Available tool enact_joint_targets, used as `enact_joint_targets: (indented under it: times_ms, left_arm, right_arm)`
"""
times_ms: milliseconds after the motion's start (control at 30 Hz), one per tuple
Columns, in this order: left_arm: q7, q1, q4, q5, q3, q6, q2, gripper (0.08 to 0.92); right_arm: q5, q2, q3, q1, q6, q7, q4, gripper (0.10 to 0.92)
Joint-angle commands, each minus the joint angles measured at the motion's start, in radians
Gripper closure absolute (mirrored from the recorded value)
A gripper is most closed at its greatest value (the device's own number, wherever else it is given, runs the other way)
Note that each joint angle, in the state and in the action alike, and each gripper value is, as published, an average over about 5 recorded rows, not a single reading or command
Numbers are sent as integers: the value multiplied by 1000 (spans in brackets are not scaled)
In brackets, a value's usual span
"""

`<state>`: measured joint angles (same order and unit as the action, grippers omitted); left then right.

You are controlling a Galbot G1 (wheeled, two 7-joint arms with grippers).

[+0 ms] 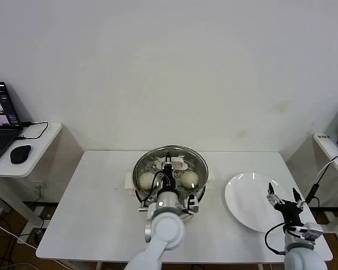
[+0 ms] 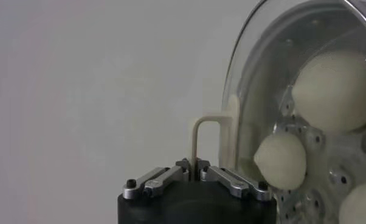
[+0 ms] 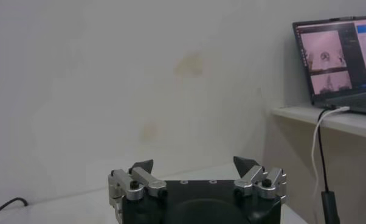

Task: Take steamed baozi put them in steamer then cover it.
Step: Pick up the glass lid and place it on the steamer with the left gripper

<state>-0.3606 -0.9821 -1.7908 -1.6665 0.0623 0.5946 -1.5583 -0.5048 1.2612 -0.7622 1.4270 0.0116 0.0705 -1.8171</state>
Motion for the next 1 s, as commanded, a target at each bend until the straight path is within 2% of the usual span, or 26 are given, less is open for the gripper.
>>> enact_joint_targets:
  times_ms: [33,1000]
  left_arm:
    - [-10,-14,-6,-29,-20,-4,-2,866]
    - [51,-27,22,6,-26,-23,-6,866]
  right_arm:
    - [3,1,3,-3,-2,-1,4,203]
    - [12,5,1,2,-12,-4,16,203]
